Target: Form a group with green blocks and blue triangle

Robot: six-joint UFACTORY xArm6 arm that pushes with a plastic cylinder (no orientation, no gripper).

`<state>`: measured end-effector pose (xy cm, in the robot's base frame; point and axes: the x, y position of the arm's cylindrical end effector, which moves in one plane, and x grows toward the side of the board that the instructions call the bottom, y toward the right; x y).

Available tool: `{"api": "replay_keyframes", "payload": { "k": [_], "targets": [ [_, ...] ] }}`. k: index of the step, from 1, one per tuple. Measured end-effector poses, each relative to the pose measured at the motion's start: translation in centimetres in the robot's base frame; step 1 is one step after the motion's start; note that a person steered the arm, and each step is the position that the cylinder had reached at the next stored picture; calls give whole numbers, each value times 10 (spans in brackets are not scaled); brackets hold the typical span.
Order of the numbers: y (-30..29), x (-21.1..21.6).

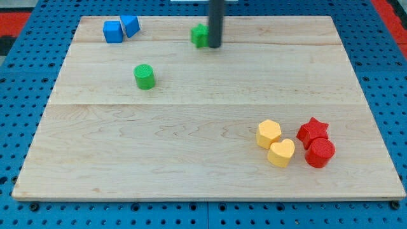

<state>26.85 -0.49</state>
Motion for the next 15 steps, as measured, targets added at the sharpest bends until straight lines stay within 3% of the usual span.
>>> {"api": "replay_keyframes", "payload": {
  "k": [1,2,3,4,6,7,8,10,11,12,13,14,15],
  "targets": [
    [18,30],
    [31,103],
    [-29,157],
    [-148,148],
    [-70,89],
    [-62,112],
    [-103,116],
    [-88,36],
    [-41,23],
    [-52,39],
    [-163,62],
    [-273,21],
    [-284,-32]
  ]
}}
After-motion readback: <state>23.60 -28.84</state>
